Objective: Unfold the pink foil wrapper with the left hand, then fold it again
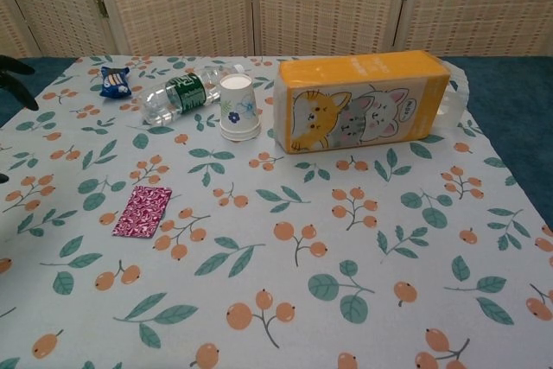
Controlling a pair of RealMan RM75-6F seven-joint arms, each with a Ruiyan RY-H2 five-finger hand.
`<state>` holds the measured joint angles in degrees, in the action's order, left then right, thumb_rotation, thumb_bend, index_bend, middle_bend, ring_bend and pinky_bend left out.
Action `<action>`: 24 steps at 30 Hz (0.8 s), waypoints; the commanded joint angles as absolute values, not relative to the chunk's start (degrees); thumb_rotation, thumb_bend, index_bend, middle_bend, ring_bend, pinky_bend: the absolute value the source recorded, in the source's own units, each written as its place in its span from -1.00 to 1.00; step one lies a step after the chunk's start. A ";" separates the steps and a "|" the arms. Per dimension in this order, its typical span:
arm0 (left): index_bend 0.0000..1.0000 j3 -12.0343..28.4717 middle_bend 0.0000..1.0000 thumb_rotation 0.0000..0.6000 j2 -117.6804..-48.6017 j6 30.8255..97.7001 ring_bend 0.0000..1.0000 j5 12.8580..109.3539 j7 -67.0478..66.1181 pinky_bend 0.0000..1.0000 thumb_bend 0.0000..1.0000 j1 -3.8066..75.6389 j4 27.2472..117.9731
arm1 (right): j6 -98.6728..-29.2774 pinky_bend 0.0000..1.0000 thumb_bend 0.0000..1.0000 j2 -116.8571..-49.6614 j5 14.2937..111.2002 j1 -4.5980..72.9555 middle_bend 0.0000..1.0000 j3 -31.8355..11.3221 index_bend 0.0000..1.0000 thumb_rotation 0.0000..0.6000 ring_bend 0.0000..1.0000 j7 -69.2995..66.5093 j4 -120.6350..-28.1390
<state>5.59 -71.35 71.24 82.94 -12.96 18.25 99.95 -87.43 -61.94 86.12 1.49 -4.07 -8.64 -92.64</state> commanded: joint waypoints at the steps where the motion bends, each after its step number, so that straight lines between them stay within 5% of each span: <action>1: -0.46 6.12 -0.79 1.00 -72.74 68.76 -0.95 82.35 -15.36 -1.00 -0.69 20.53 98.62 | -87.36 -1.00 -0.11 -61.96 86.05 1.47 -0.93 -4.04 -1.00 1.00 -1.00 -8.62 -92.60; 24: -0.52 7.58 -0.92 1.00 -80.34 60.50 -1.00 72.16 -24.45 -1.00 -0.66 28.50 92.95 | -86.75 -1.00 -0.10 -61.83 85.83 1.71 -0.93 -4.08 -1.00 1.00 -1.00 -8.83 -92.40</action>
